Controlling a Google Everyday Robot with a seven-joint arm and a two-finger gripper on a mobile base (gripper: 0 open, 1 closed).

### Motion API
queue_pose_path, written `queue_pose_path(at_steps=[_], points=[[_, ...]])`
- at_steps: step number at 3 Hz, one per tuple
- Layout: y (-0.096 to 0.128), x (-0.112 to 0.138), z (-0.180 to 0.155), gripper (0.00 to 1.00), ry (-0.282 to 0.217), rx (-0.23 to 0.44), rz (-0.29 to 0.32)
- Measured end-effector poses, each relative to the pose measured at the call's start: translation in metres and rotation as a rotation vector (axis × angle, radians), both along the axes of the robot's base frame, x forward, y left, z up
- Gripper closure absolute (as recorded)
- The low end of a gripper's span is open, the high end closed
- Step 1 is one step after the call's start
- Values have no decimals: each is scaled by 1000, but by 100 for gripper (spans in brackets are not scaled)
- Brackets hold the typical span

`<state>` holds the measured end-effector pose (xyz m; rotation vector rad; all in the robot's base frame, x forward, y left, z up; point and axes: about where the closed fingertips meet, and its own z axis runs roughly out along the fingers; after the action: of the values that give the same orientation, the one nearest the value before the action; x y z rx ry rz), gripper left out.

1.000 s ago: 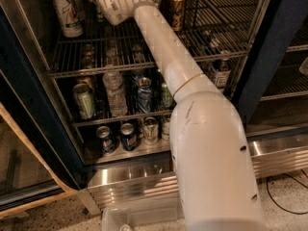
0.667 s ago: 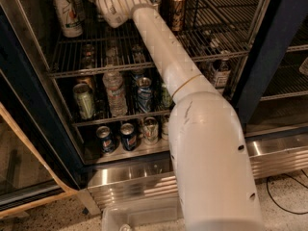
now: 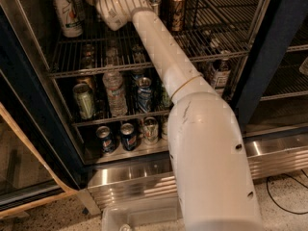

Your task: Pick redbull can from top shelf of fridge

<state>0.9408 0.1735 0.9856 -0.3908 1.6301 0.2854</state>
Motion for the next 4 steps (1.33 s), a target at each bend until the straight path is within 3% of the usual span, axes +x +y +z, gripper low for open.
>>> queue_pose_path(at_steps=[2, 4], points=[[11, 3, -12, 39, 35, 2, 25], [11, 3, -12, 81, 35, 2, 25]])
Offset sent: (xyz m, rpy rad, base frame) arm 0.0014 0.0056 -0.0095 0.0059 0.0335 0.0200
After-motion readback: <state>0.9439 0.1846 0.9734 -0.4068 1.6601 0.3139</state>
